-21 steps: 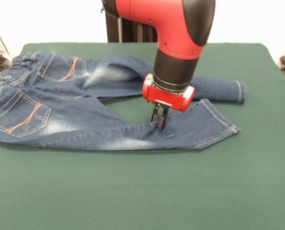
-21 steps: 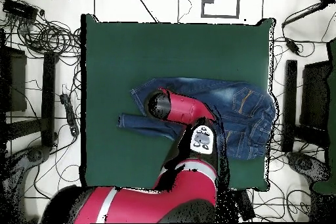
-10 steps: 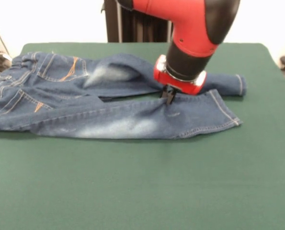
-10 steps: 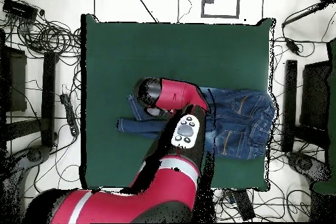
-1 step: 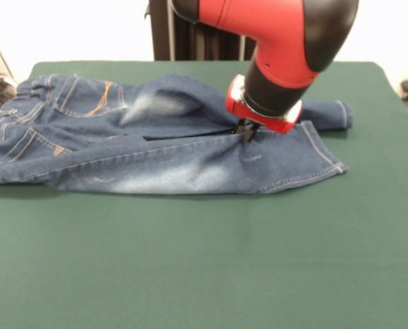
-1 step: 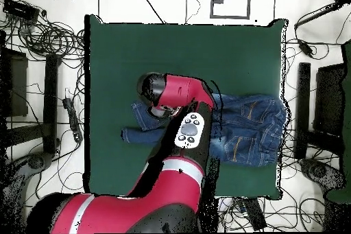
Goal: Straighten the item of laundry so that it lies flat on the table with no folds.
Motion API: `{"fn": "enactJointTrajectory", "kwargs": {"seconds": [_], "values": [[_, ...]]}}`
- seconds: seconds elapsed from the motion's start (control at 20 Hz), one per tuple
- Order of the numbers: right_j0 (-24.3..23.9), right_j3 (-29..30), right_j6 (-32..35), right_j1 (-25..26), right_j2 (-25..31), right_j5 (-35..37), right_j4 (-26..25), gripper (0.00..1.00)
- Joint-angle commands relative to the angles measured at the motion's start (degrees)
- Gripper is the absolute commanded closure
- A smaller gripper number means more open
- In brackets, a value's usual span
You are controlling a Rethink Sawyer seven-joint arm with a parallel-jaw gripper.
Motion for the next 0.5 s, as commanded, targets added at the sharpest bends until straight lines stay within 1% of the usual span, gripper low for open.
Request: {"fn": "enactJointTrajectory", "kwargs": {"seconds": [0.05, 0.3, 0.5], "values": [[2.67, -1.60, 7.31, 2.30, 4.24, 4.22, -1.69, 1.00], [1.55, -3.82, 4.57, 3.11, 5.66, 4.77, -1.59, 1.00], [2.66, -5.99, 5.30, 3.47, 3.78, 5.13, -2.58, 1.00]]}}
